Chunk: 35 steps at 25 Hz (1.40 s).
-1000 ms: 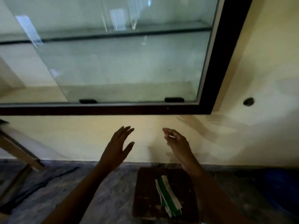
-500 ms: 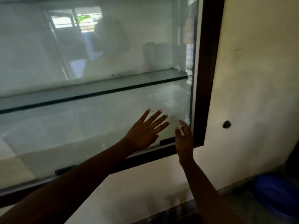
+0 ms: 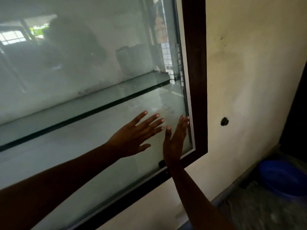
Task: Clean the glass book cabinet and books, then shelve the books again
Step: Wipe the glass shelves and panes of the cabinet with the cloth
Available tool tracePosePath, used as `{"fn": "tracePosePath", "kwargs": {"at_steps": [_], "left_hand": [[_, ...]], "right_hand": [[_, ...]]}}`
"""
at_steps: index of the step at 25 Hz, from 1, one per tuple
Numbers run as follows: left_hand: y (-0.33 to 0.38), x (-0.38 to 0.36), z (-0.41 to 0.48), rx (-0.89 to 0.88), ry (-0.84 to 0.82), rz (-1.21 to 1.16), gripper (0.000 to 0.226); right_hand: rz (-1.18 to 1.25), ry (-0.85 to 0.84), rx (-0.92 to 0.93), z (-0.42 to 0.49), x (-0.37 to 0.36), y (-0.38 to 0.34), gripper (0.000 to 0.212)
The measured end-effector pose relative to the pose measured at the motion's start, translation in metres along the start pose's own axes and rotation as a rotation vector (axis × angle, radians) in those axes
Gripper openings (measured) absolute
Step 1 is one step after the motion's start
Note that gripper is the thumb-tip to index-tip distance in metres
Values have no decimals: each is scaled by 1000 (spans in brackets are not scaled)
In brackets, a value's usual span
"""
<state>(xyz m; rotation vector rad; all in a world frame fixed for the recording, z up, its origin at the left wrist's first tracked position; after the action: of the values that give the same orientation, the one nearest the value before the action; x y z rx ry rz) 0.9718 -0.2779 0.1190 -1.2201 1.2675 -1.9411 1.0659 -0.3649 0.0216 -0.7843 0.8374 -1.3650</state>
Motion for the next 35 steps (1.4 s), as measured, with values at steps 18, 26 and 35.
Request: {"fn": "tracePosePath", "kwargs": {"at_steps": [18,26,35], "left_hand": [[-10,20,-74,6,75,-76,60],[5,15,43,-27,-73,19,64],[8,15,-6,72,39,-120,64]], "right_hand": [[-43,177,-17,-67,-35,-37,57],[68,-189,-160,-38,26,0,43],[139,-204,-168,-66,17,-12,33]]}}
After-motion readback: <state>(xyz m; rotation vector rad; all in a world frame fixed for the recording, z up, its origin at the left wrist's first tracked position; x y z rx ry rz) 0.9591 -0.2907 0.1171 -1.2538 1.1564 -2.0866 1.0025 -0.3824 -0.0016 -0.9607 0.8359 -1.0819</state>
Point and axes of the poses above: each hand's wrist, its own z-axis towards the middle knuckle, its own x-axis out of the back of the hand, y = z × x, the point moved 2 cm from there along z, towards the middle knuckle
